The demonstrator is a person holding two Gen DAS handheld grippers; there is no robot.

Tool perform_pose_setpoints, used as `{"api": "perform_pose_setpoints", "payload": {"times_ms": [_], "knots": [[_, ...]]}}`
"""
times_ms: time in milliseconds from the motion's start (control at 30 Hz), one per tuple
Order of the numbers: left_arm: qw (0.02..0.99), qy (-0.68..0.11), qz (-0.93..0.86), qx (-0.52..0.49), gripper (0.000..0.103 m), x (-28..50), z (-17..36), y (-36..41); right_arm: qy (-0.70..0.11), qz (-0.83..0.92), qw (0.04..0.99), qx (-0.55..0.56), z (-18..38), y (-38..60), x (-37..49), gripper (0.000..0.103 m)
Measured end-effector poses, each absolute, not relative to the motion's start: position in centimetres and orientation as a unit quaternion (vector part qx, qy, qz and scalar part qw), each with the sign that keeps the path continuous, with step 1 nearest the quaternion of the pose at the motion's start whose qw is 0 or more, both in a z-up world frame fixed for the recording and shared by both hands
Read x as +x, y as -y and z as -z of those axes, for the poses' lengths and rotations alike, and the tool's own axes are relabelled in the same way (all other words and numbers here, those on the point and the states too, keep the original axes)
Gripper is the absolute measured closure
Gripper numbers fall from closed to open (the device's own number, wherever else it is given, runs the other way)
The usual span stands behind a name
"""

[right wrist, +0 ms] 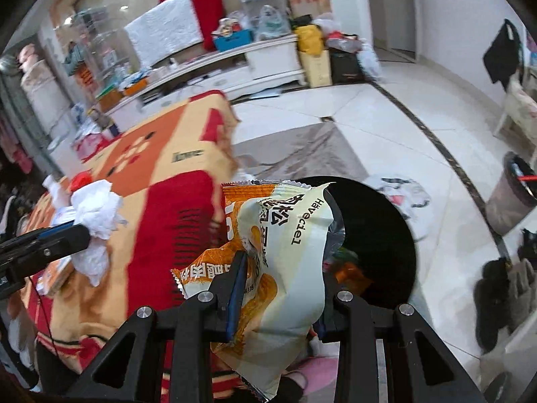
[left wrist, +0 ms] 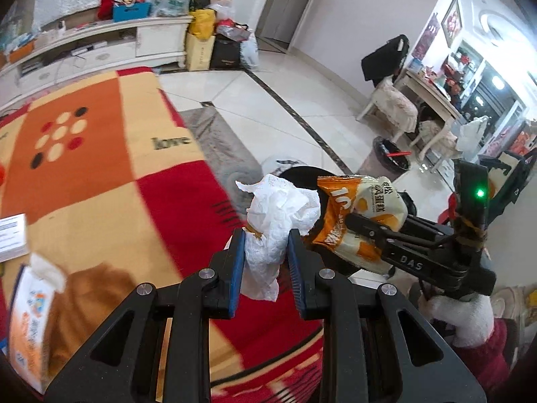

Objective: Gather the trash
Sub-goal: 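Carry the tissue and snack wrapper in both tools over the black bin, then open the right tool to drop the wrapper while the left drops the tissue into the bin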

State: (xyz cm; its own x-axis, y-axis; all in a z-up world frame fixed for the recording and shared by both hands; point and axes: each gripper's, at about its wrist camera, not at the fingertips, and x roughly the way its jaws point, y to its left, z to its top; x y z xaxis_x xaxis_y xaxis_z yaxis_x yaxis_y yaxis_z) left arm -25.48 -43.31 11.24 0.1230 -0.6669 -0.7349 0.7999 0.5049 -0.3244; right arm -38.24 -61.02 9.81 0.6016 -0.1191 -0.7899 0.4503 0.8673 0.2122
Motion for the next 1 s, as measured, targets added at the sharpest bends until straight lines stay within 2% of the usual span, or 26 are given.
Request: {"api": "perform_pose_setpoints", "payload": {"times_ms": [333, 400, 433, 467, 533, 567, 633, 1000], "knots": [[0.722, -0.465, 0.509, 0.062, 0.080, -26.0, -8.9, 48.8, -0.424, 0.204, 0.855, 0.219, -8.0, 64.4, -39.3, 0.071], [0.718, -0.470, 0.510, 0.055, 0.080, -25.9, -8.4, 49.6, -0.424, 0.210, 0.852, 0.225, -7.8, 65.1, -39.4, 0.062], [0.716, -0.471, 0.512, 0.051, 0.079, -25.7, -8.1, 49.8, -0.423, 0.216, 0.850, 0.227, -7.7, 65.3, -39.6, 0.048], [0.714, -0.472, 0.515, 0.047, 0.078, -25.6, -7.9, 50.0, -0.419, 0.220, 0.850, 0.231, -7.7, 65.6, -39.8, 0.038], [0.713, -0.470, 0.519, 0.047, 0.073, -25.6, -7.6, 50.4, -0.412, 0.222, 0.851, 0.239, -7.8, 66.0, -40.3, 0.037], [0.712, -0.468, 0.522, 0.048, 0.063, -25.6, -7.4, 50.5, -0.411, 0.225, 0.851, 0.238, -7.9, 66.2, -40.5, 0.037], [0.710, -0.470, 0.523, 0.048, 0.050, -25.5, -7.2, 50.6, -0.410, 0.230, 0.851, 0.235, -8.1, 66.2, -40.7, 0.037], [0.727, -0.464, 0.502, 0.061, 0.049, -25.5, -7.7, 48.8, -0.423, 0.210, 0.851, 0.230, -7.3, 64.5, -40.4, 0.037]]}}
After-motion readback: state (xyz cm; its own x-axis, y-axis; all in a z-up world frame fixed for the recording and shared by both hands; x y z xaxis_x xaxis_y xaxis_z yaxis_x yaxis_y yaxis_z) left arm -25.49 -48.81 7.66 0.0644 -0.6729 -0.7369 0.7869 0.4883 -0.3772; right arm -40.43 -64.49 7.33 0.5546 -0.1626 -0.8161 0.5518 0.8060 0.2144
